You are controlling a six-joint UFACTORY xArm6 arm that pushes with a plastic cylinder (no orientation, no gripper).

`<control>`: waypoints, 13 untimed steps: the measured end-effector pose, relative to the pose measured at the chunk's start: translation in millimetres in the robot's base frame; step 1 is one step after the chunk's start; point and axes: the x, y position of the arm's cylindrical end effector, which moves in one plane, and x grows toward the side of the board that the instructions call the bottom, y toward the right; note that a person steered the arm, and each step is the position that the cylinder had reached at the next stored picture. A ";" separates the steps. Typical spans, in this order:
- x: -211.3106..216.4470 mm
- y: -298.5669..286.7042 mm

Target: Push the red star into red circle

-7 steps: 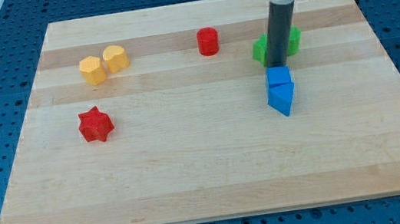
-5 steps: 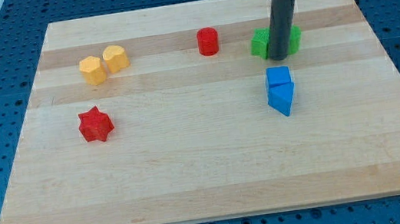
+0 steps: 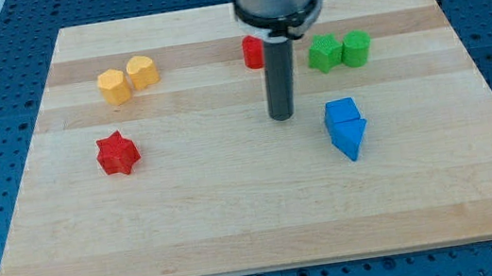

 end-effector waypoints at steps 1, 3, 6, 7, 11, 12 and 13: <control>26.7 -40.4; 52.0 -127.7; 74.4 -236.4; 61.5 -226.6; -4.9 -206.7; -20.9 -193.6; -24.5 -160.1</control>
